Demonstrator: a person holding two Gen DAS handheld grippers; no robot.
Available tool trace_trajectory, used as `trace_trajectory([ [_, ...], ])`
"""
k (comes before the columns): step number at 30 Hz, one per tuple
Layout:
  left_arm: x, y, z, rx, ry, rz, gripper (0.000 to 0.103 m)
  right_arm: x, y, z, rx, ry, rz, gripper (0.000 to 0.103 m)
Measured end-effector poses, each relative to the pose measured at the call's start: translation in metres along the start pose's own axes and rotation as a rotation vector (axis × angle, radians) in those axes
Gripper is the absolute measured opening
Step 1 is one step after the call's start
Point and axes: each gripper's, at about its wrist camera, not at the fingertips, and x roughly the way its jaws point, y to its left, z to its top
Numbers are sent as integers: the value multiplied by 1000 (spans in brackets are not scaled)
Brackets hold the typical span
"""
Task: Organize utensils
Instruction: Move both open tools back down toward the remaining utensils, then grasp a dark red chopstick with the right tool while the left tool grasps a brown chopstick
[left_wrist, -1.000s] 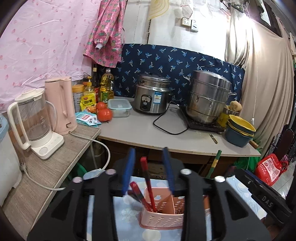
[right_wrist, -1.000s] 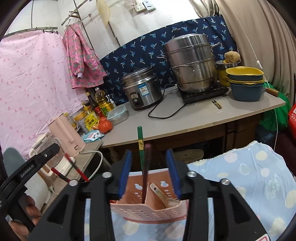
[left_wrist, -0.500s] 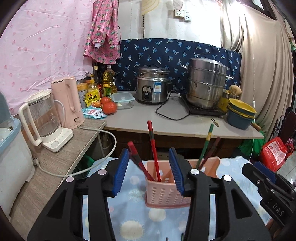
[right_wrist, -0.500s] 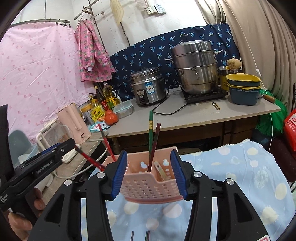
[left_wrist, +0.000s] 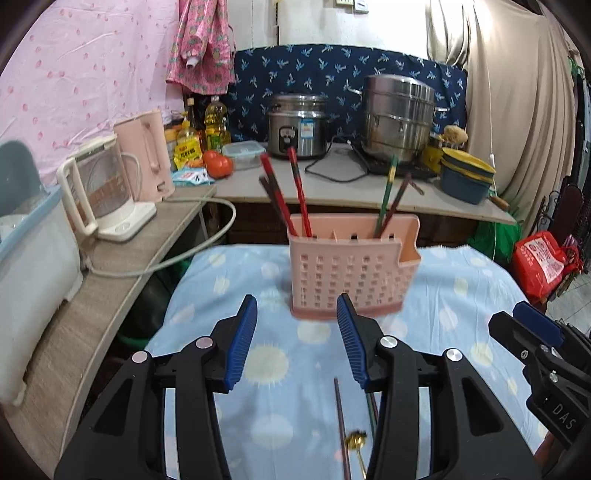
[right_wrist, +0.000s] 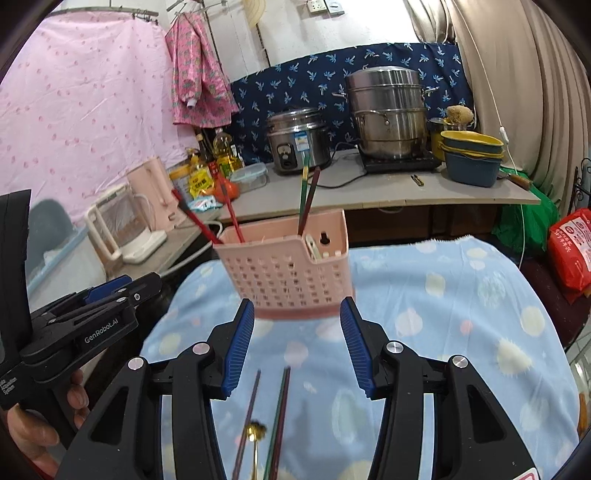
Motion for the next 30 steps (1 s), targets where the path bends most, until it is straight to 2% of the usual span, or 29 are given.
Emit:
trace_trajectory([
  [10, -20, 4, -75, -39, 108, -27, 43, -25, 12, -80, -53, 107, -32, 48],
  [18, -27, -1, -142, -24, 212, -40, 43, -31, 11, -148, -42, 229, -33, 48],
  [23, -31, -3, -173, -32, 245, -56, 43, -27, 11, -172, -39, 276, -32, 48],
  [30, -32, -5, -195, -32, 262, -73, 43, -20, 20, -188, -61, 313, -29, 48],
])
